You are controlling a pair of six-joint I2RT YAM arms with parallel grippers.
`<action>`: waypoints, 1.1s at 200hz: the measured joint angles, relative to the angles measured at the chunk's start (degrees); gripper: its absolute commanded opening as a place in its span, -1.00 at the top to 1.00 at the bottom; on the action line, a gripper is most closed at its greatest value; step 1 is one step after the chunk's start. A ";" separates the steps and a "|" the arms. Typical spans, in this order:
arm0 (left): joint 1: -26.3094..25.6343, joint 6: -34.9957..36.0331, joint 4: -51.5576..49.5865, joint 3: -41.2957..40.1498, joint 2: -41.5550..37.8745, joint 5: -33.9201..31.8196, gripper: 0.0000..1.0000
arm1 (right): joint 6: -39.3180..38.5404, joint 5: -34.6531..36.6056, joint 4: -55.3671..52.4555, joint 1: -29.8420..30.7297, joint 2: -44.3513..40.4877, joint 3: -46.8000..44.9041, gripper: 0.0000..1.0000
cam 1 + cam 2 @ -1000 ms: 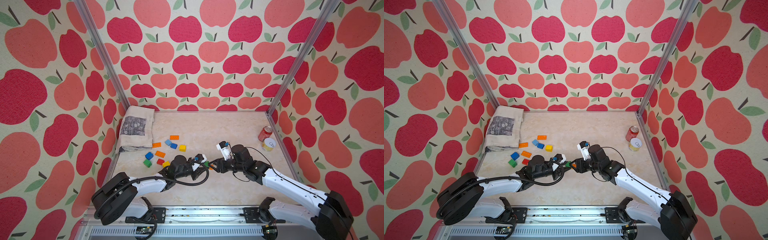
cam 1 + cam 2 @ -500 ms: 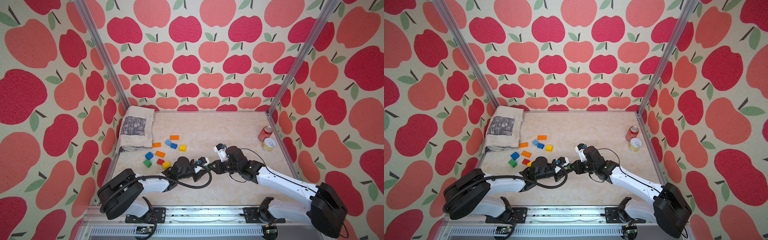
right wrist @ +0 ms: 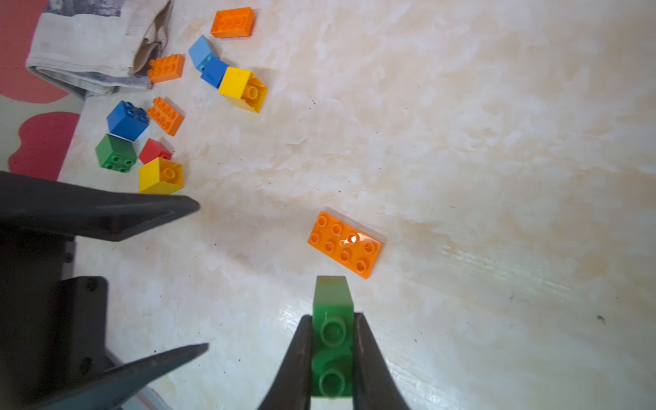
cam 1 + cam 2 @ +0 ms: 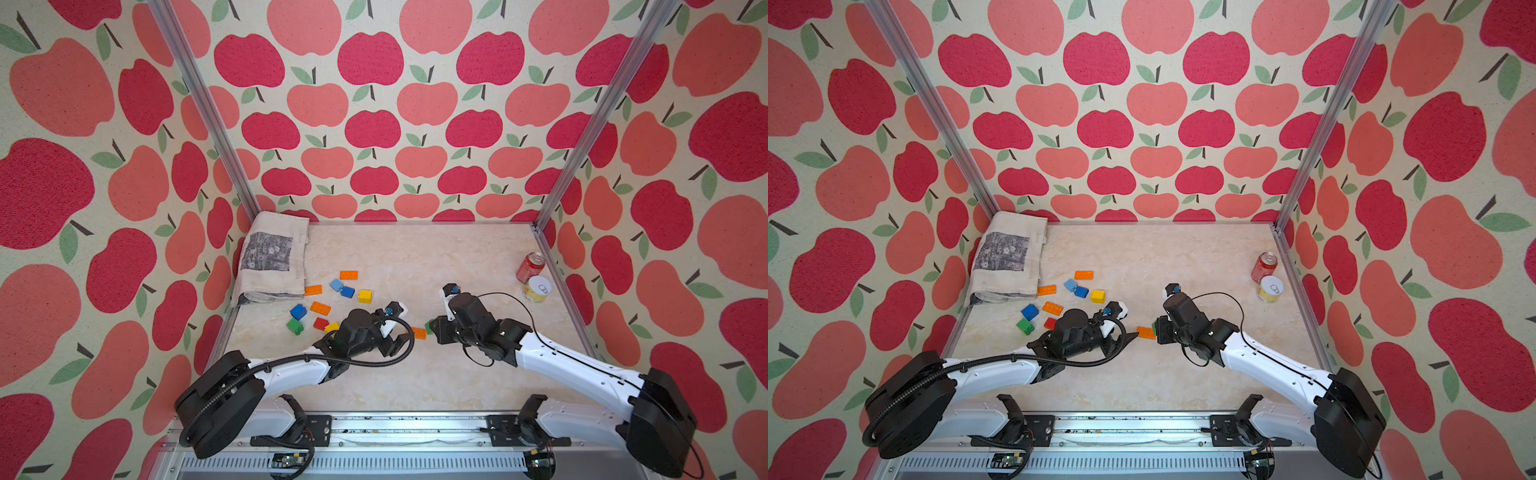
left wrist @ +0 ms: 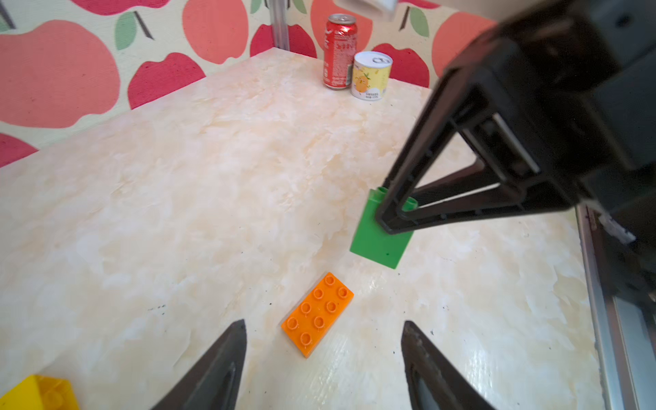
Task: Assemble the letter p with lego
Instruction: Assemble the lego brick with the lego brick.
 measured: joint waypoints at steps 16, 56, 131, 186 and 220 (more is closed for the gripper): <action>3.58 -4.74 -0.81 -0.39 -2.60 -0.57 -0.56 | 1.46 4.33 -1.64 0.74 0.13 0.07 1.00; 11.28 -15.37 -5.84 -0.46 -2.51 -1.64 -0.55 | 5.11 12.37 -5.31 3.87 5.03 2.36 1.00; 15.87 -23.41 -7.26 -3.19 -0.02 -2.21 -0.56 | 11.41 17.70 -9.38 7.37 18.67 10.62 1.00; 16.00 -23.87 -5.14 -5.77 -1.95 -0.66 -0.58 | 17.14 19.65 -10.01 8.79 22.49 12.94 1.00; 16.31 -23.78 -3.26 -7.80 -5.03 -0.46 -0.60 | 19.65 19.63 -9.88 8.79 24.72 13.38 1.00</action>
